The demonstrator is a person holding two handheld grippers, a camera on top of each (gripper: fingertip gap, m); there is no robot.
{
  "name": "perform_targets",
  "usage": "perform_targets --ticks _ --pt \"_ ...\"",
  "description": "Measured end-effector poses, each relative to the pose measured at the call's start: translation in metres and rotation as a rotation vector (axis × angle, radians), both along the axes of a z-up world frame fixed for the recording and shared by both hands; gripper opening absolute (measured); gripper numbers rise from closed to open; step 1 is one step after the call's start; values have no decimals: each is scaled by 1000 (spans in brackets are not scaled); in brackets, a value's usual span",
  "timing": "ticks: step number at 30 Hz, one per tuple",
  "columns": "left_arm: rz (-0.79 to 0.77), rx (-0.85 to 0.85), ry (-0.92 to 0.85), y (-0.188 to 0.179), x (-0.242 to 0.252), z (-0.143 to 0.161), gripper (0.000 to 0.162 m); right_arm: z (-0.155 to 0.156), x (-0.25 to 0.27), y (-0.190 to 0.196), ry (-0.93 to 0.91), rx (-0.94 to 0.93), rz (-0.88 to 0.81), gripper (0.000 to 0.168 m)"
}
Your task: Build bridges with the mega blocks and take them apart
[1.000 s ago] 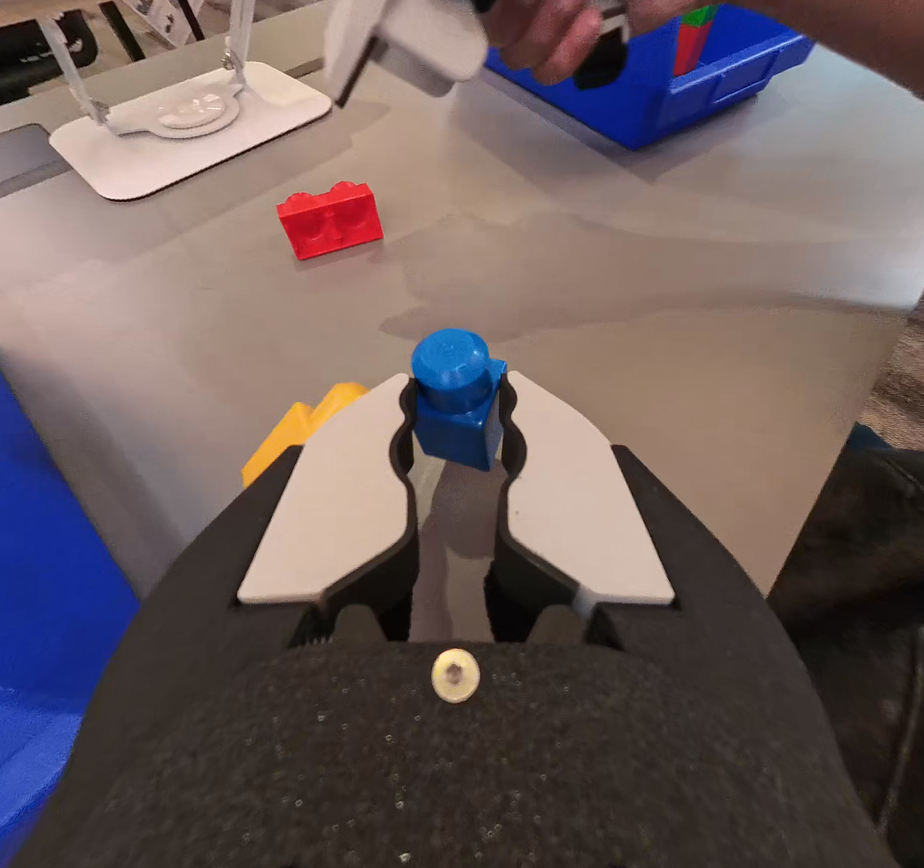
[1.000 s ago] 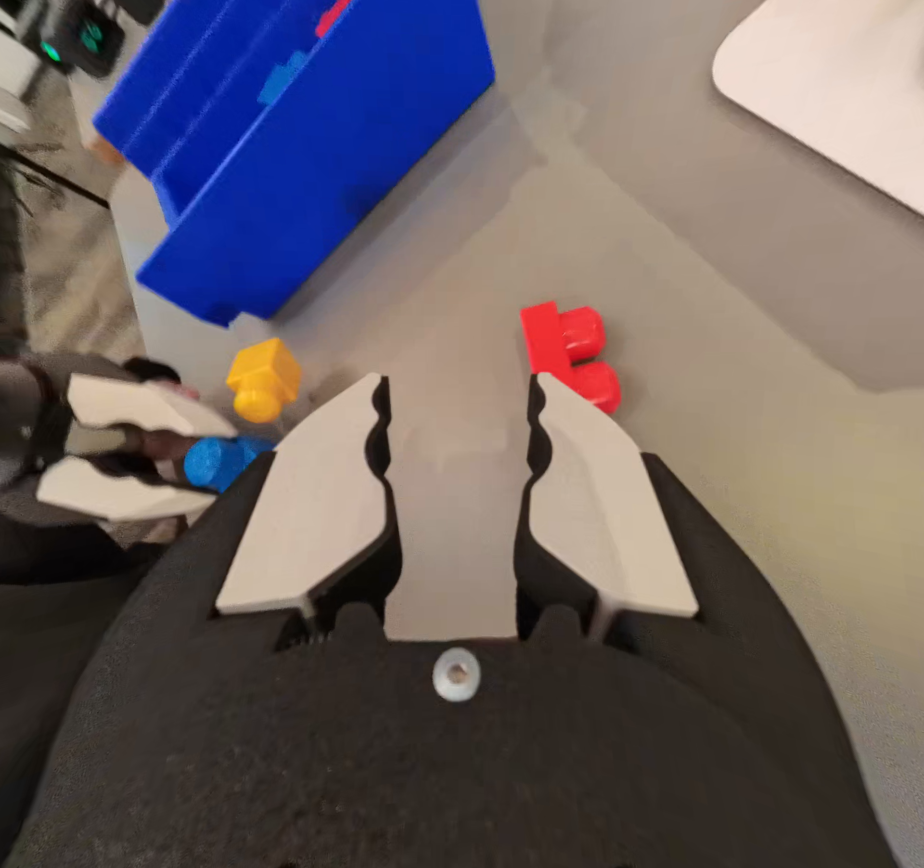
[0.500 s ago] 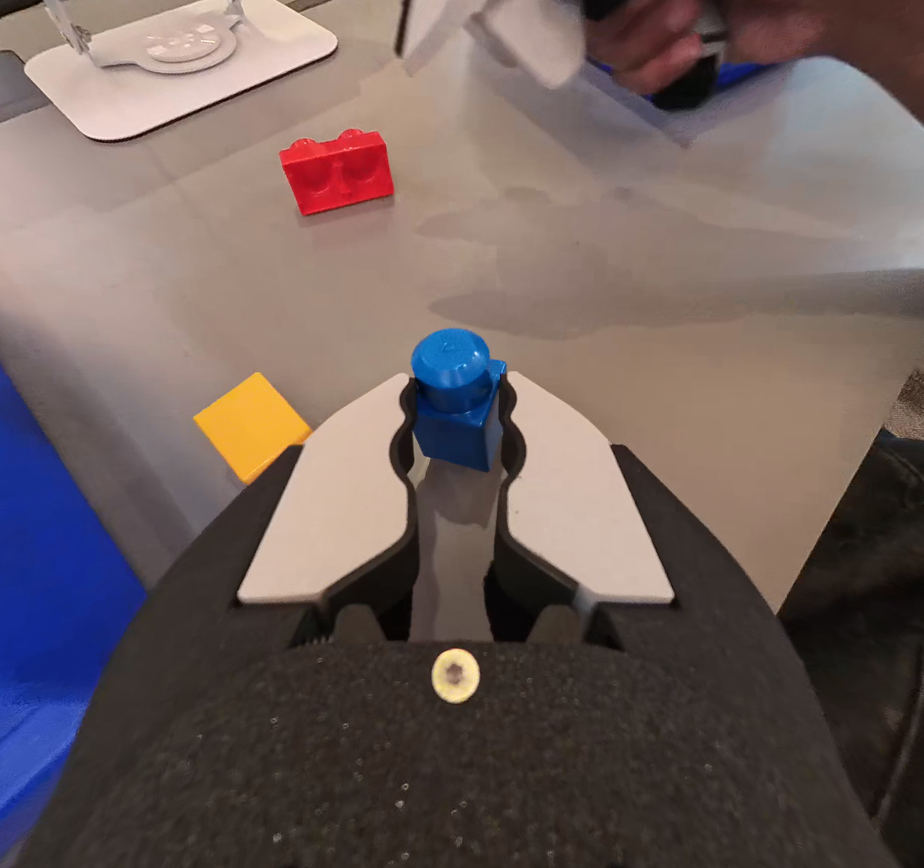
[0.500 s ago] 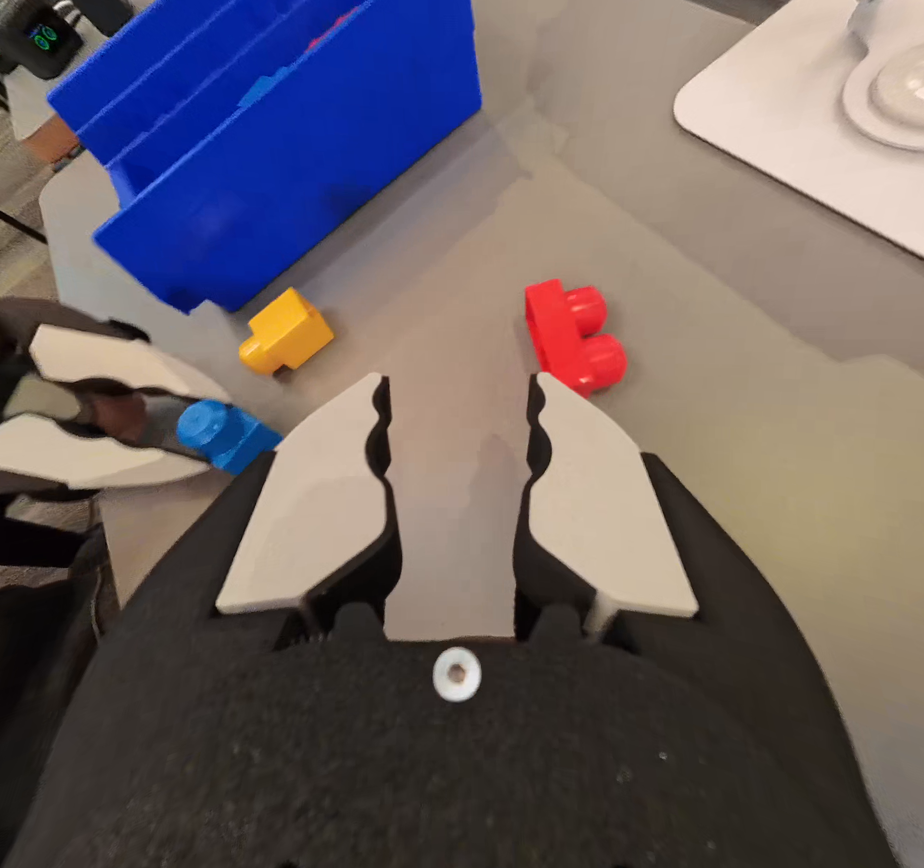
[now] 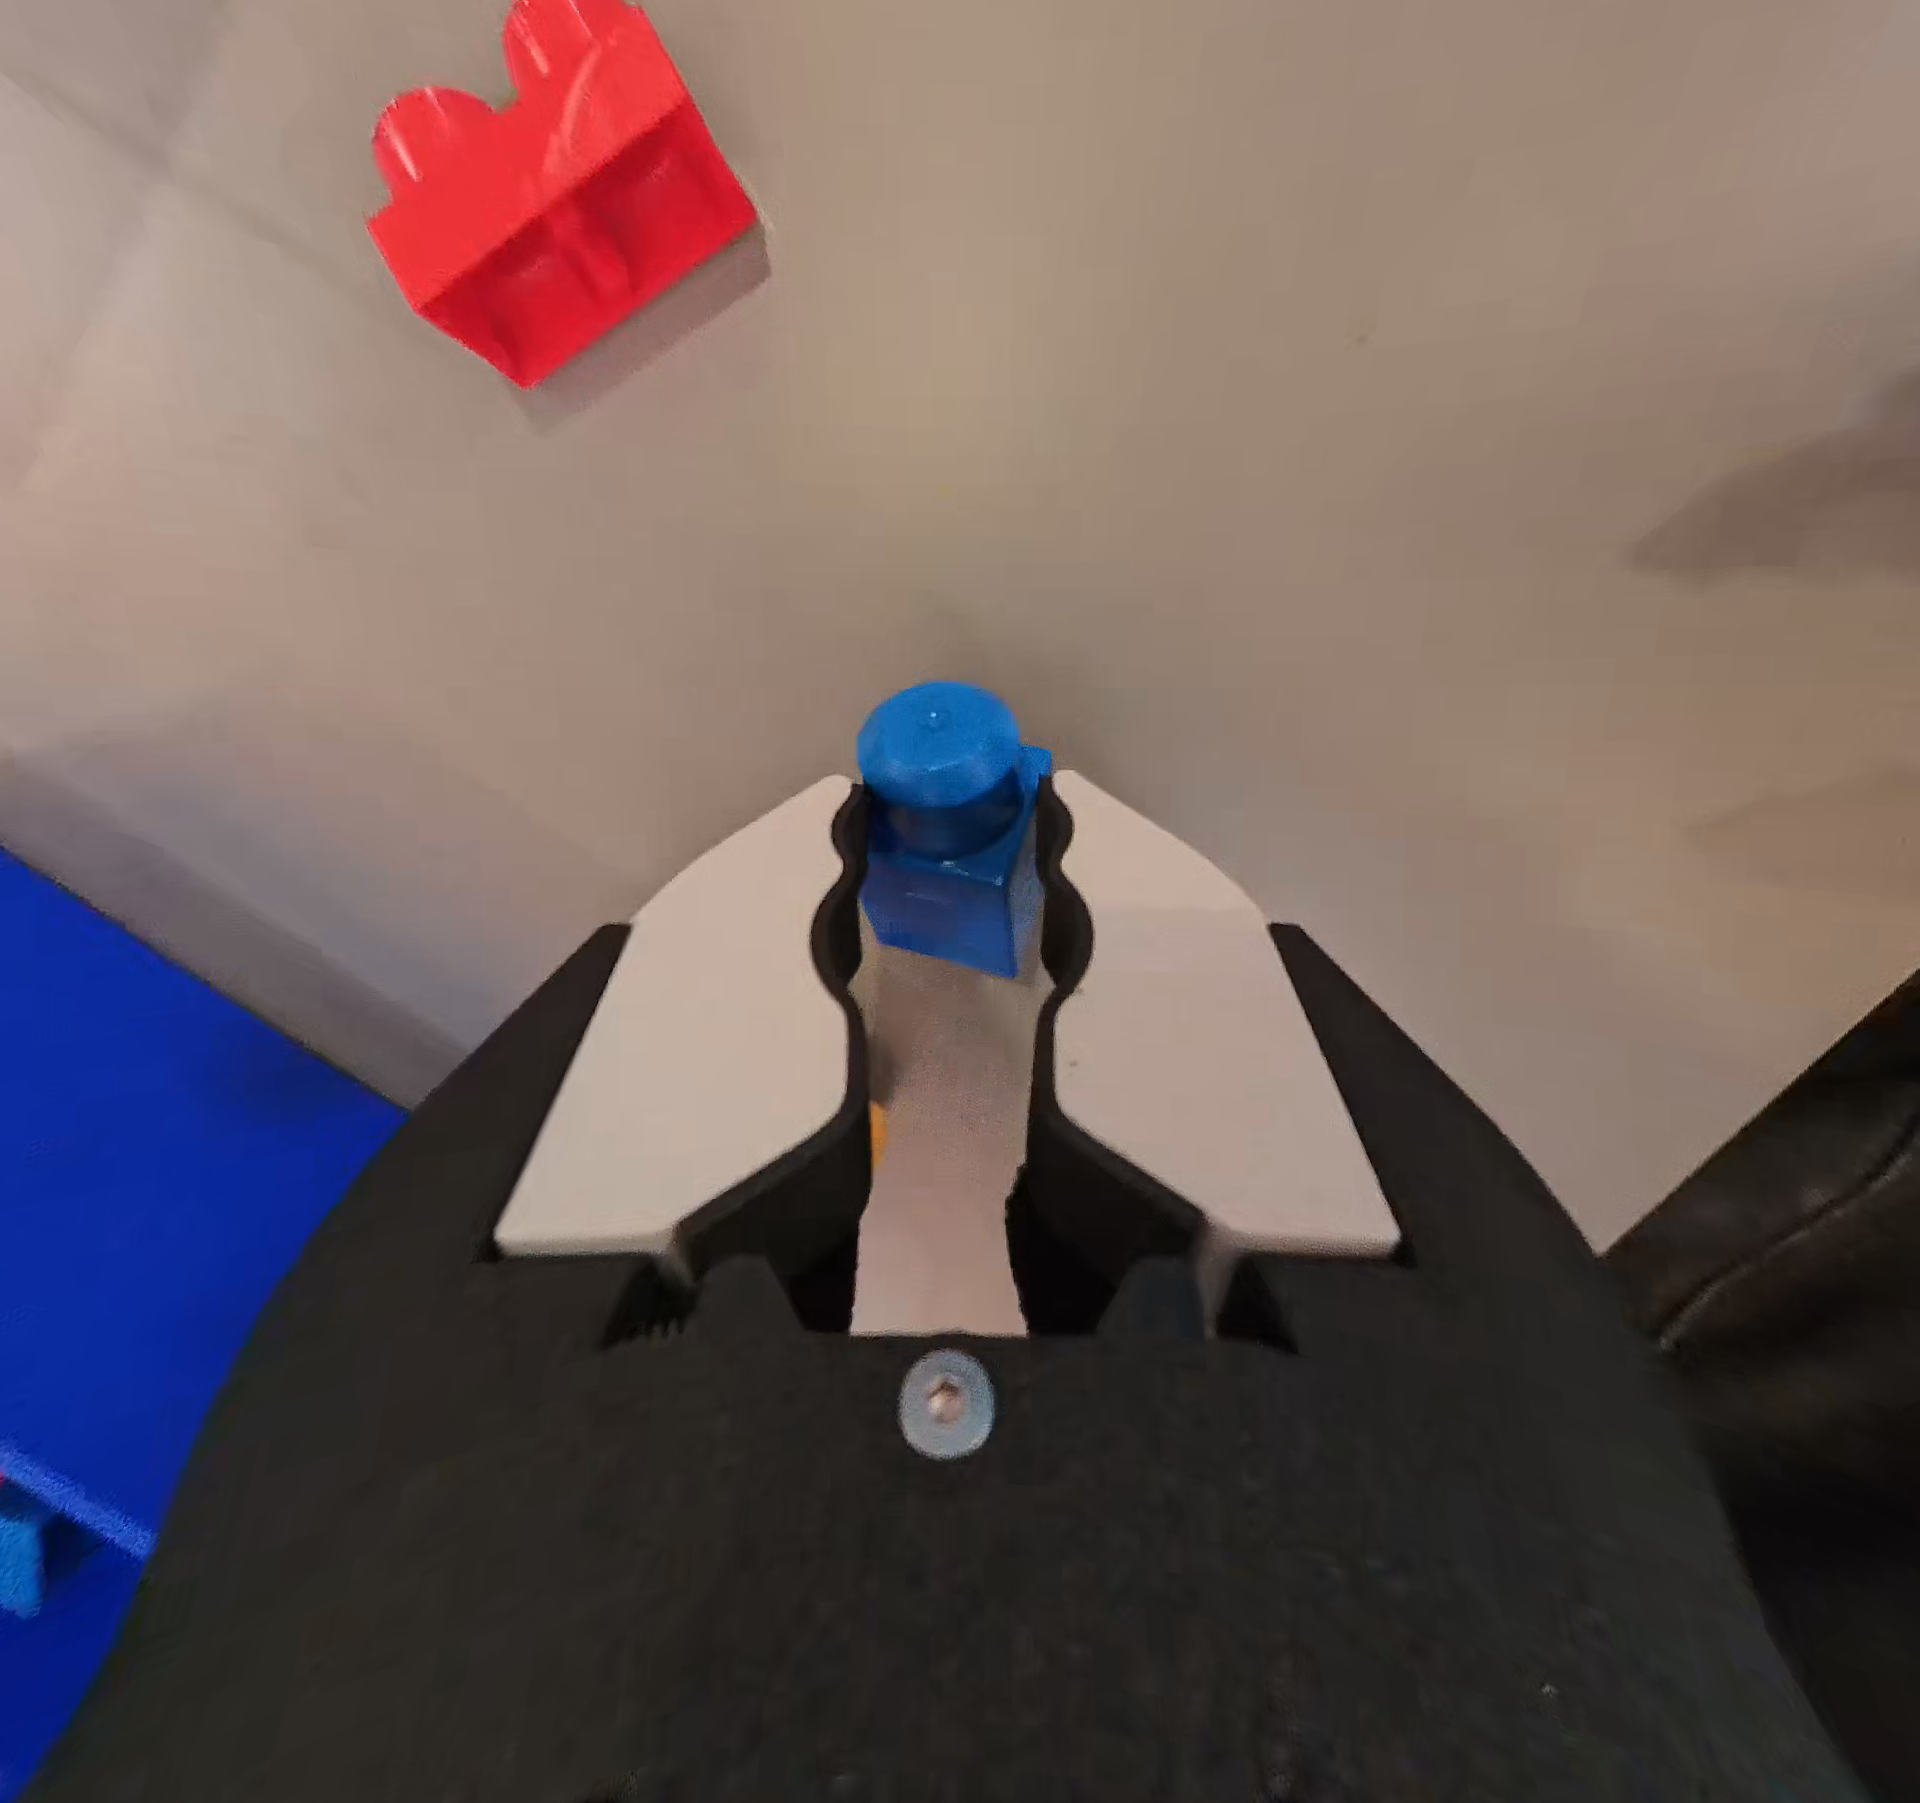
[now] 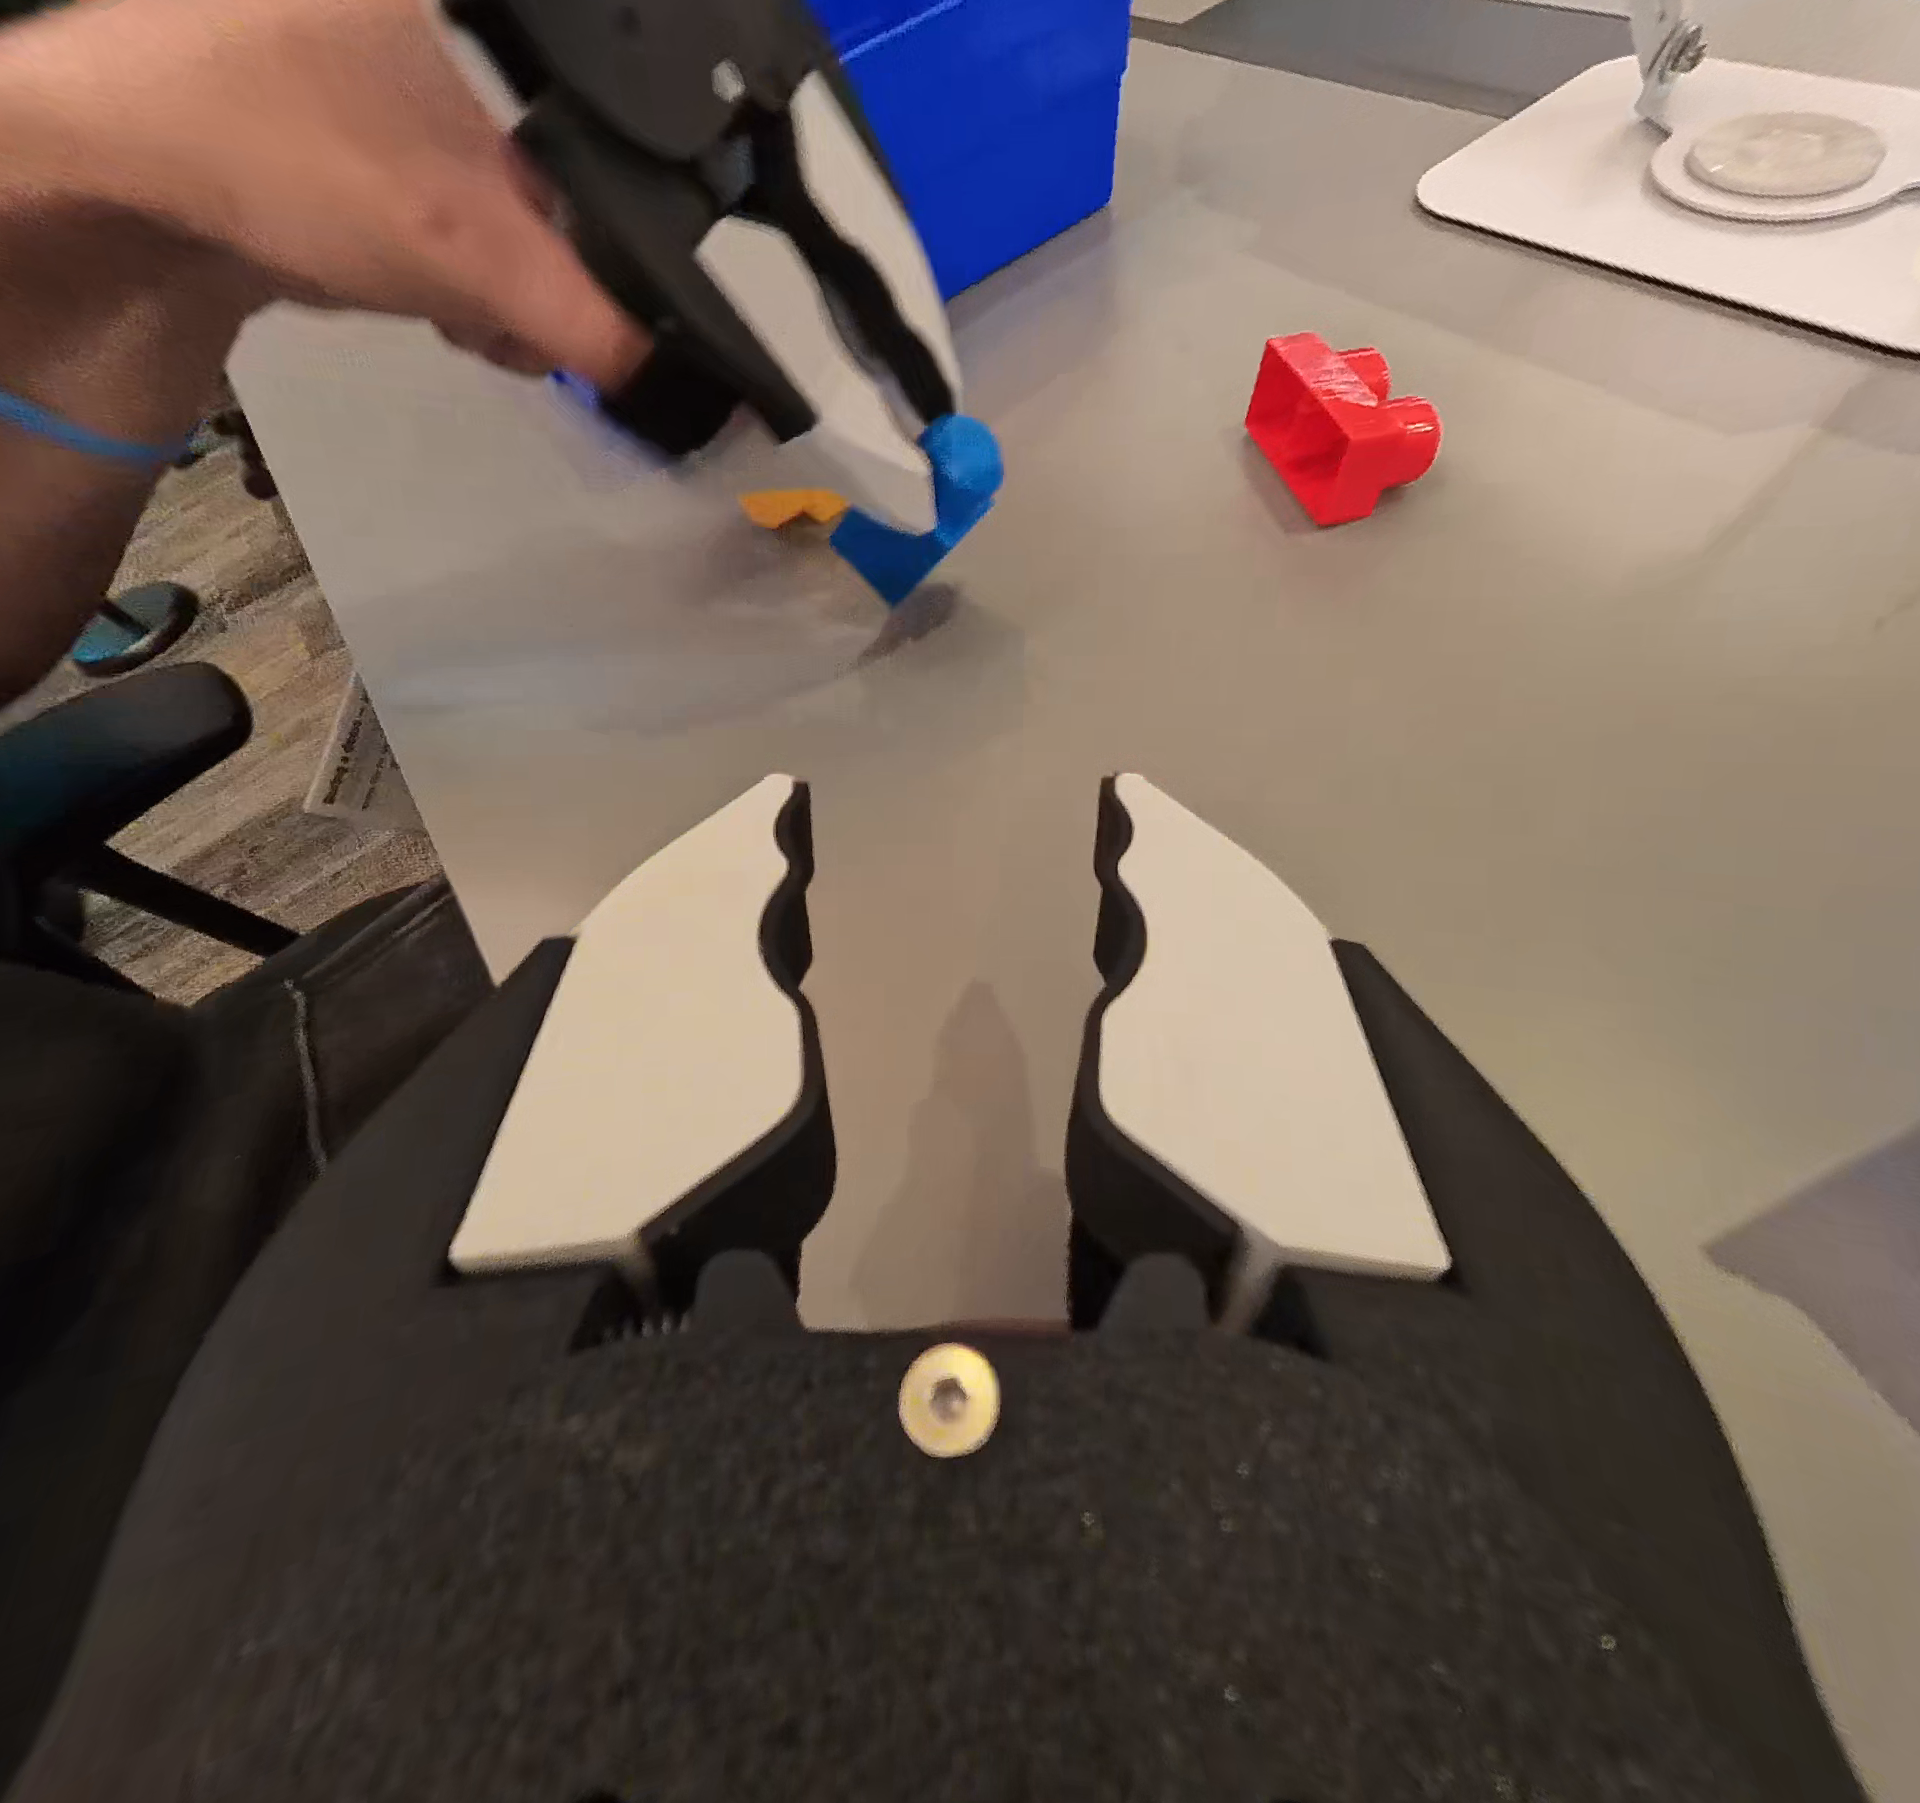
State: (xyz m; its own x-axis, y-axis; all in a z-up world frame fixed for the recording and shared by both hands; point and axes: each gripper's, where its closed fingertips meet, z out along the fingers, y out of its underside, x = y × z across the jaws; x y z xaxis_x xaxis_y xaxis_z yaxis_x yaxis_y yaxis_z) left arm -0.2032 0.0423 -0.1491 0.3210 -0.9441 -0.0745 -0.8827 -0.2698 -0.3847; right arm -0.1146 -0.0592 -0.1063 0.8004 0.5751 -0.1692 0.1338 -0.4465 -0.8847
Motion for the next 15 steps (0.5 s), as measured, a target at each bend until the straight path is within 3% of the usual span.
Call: perform_targets --ticks 5,7,11,15 --pt "-17 -101 207 7 9 -14 31 -2 -2 -7 1 -10 27 52" --pt "-14 -140 218 8 10 -20 49 -3 0 -11 -2 -17 32 52" --pt "83 -151 65 11 2 -1 63 -7 5 -16 -26 -15 18 52" --pt "233 54 -180 6 -32 25 59 -7 7 -18 -30 -8 12 51"
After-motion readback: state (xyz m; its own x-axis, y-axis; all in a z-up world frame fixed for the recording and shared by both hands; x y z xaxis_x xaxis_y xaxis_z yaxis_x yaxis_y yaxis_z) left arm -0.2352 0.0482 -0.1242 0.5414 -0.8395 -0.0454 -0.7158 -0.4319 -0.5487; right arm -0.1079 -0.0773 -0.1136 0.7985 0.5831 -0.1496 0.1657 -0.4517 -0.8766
